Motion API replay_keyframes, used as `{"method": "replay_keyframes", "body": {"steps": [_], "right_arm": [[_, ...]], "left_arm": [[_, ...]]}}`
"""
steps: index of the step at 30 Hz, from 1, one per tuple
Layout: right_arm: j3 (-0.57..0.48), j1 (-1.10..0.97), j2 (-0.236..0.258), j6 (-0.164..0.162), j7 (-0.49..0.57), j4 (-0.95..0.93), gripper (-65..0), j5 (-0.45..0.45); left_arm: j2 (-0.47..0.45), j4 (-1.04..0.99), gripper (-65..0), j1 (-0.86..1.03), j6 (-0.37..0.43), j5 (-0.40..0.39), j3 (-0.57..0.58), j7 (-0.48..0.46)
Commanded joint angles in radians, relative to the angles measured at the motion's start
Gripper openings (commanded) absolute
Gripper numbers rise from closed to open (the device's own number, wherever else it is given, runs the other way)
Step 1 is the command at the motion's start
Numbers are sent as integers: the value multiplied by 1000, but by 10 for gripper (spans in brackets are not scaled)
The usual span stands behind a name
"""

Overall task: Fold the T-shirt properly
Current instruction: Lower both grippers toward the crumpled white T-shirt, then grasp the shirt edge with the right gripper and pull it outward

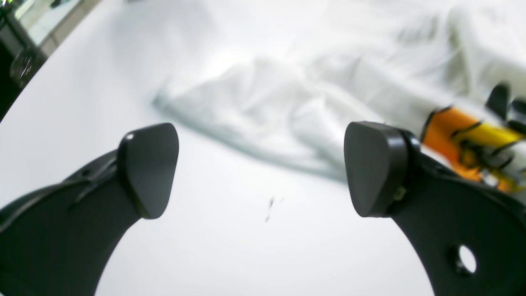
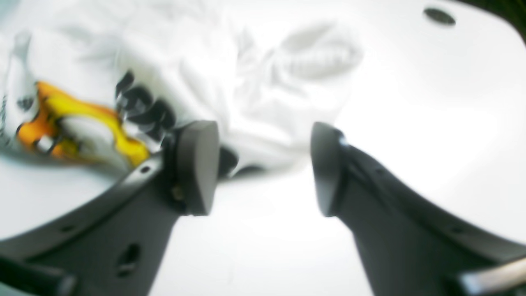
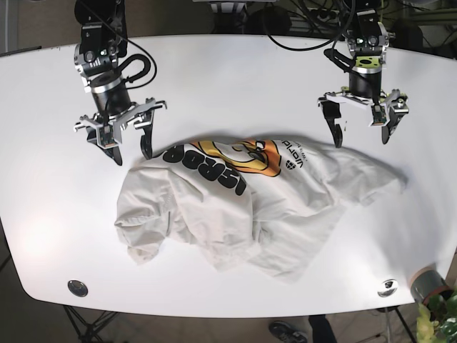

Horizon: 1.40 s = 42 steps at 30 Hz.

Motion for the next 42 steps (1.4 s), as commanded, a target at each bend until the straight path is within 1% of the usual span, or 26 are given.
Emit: {"method": "replay_keyframes", "body": {"steps": [1,4,5,6,9,10,12,15,20,23,26,28,29,31,33,35,39,41,42], "right_arm": [[-1,71,9,1,-47,17,-260,5],[-4,152,9,7,-147,17,-219,10],[-10,194,9,26,-193,17,-201,8],[-21,238,9,52,-237,16,-193,3],[-31,323,9,112,-331,4,-182,3],[-34,349,9,126,-349,-6,-182,3],[-36,410,9,169,-388,-32,-182,3],[-36,479,9,205,-418,-78,-182,3],[-36,597,10,242,-421,-230,-182,3],[-36,657,13,247,-421,-331,-182,3],[-50,720,36,248,-421,-449,-182,3],[-88,758,42,258,-421,-526,-182,2],[-113,782,59,267,-418,-579,-182,2],[-156,814,73,281,-415,-655,-182,2],[-225,855,88,299,-404,-750,-182,2],[-260,880,96,310,-371,-813,-182,2],[-321,903,139,328,-308,-905,-181,2],[-350,924,147,333,-295,-938,-179,2],[-369,933,154,344,-291,-958,-178,2]], "left_arm": [[-19,16,-64,-35,3,-5,-1,-12],[-18,16,-64,-72,3,-5,-1,51],[-18,16,-64,-86,3,-5,-1,78],[-18,16,-64,-101,3,-5,-1,102],[-18,16,-64,-121,1,-5,-1,129],[-18,16,-64,-126,1,-5,-1,132],[-18,16,-64,-132,1,-5,-1,135],[-18,16,-64,-132,1,-5,1,135],[-16,8,-64,-132,1,-6,2,135],[-16,2,-64,-132,1,-6,2,135],[-13,2,-64,-129,1,-6,2,135],[-12,2,-64,-127,1,-6,2,135],[-13,1,-64,-127,1,-6,1,135],[-15,-10,-64,-127,1,-6,1,135],[-15,-24,-64,-127,1,-6,1,134],[-16,-33,-64,-131,1,-6,1,134],[-16,-44,-64,-129,1,-6,1,134],[-16,-45,-64,-129,1,-6,-1,134],[-16,-45,-64,-127,1,-6,-1,134]]}}
